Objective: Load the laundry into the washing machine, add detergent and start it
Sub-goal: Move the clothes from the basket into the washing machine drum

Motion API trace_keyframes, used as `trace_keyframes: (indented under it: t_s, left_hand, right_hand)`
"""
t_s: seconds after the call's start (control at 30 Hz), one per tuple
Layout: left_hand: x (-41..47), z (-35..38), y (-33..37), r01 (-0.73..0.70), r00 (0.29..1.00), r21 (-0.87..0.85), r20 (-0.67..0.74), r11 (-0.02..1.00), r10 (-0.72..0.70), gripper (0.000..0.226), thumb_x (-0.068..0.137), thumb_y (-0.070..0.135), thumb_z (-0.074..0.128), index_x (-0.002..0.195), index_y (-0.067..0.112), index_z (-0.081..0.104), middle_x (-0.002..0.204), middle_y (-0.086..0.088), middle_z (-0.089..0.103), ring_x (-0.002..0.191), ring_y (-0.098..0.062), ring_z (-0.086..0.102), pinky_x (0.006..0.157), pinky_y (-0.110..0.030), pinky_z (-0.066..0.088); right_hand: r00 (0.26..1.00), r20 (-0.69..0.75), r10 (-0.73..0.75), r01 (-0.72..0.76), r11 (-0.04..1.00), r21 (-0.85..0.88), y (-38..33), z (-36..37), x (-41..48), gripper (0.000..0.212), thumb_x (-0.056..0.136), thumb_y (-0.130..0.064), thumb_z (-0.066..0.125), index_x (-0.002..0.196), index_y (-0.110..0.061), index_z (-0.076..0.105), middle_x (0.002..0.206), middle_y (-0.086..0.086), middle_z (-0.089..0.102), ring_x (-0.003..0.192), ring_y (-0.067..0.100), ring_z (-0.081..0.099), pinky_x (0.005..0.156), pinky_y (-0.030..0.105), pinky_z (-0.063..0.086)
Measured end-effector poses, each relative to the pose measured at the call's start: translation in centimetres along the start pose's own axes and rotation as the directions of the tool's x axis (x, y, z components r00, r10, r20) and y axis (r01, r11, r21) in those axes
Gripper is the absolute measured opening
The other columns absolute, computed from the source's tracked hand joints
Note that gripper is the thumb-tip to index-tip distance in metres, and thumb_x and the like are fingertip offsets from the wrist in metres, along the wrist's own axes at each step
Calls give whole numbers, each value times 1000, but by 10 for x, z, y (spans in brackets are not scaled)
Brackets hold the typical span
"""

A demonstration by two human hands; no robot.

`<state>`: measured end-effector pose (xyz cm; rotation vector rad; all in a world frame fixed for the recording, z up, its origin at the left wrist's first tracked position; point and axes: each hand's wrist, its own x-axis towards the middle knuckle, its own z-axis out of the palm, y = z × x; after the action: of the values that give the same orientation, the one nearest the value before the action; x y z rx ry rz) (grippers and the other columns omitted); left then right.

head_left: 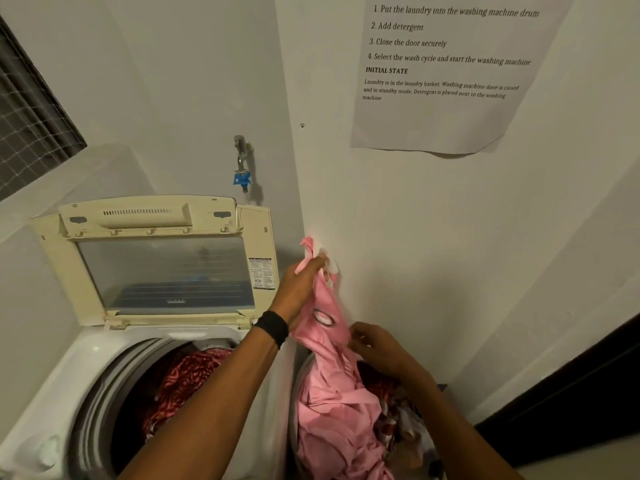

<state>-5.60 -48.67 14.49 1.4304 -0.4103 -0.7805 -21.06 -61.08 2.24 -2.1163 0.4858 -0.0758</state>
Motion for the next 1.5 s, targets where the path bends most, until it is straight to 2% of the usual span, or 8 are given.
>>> trace_keyframes:
  t_s: [0.2,0.5,0.63,0.87,1.0,1.23,1.4,1.5]
  left_hand:
    - [1,-22,-6,-44,998,218,62,975,31,39,101,44,58,78,14,64,75,-1,62,70,-13,55,73,-27,41]
    - [-11,-24,-19,105,957,235,241,966,-163,59,90,57,66,115,4,74,115,-18,74,110,-35,69,98,-41,52]
    - [-14,-21,-23,58,934,355,311,933,-177,44,82,50,75,99,9,77,103,-16,75,99,-30,69,90,-39,52]
    - [-8,-30,4,72,982,-23,178,997,-67,34,83,22,71,116,12,75,101,-15,75,94,-26,70,92,-38,53]
    - [-6,-36,20,46,994,-76,106,996,-37,32,86,21,71,116,10,75,106,-17,75,96,-28,72,91,-38,55]
    - [3,-42,16,-19,967,221,-244,975,74,25,91,36,74,82,13,71,77,-7,72,75,-22,67,71,-30,51]
    - [8,-30,15,-47,933,277,-332,960,142,28,90,35,77,70,18,69,72,-3,71,70,-18,66,68,-28,50]
    - [7,-17,16,-53,928,207,-352,977,125,24,91,34,76,80,13,74,80,-6,75,77,-23,70,76,-34,55]
  right_hand:
    - [940,-340,-41,126,965,231,-26,-10,-20,17,108,-27,49,93,-21,54,81,-10,60,73,2,55,66,21,45]
    - [893,-386,-231,295,948,117,-72,-40,0,11,98,-25,69,94,-17,62,88,-5,65,81,9,62,69,24,47]
    - [898,-406,-169,195,980,24,-68,-33,13,14,95,-30,70,90,-25,59,83,-12,62,76,1,58,66,22,43]
    - [974,-144,-174,187,979,80,-41,-24,8,34,96,-55,62,90,-22,55,80,-4,63,69,5,55,64,29,47]
    - [997,12,-70,70,997,-36,13,-2,6,20,100,-43,60,100,-23,59,93,-9,68,81,8,64,77,42,56]
    - [902,-431,-38,159,956,248,-37,-52,-14,25,106,-23,52,81,-27,52,68,-8,53,61,13,53,59,36,47]
    - [668,-709,-226,289,957,-33,-129,-142,-21,26,99,-23,65,77,-13,55,70,-3,57,66,7,50,63,23,39]
    - [780,-574,-251,222,967,-122,-156,-158,-18,28,96,-26,67,72,-17,57,67,-1,58,64,6,52,61,20,38]
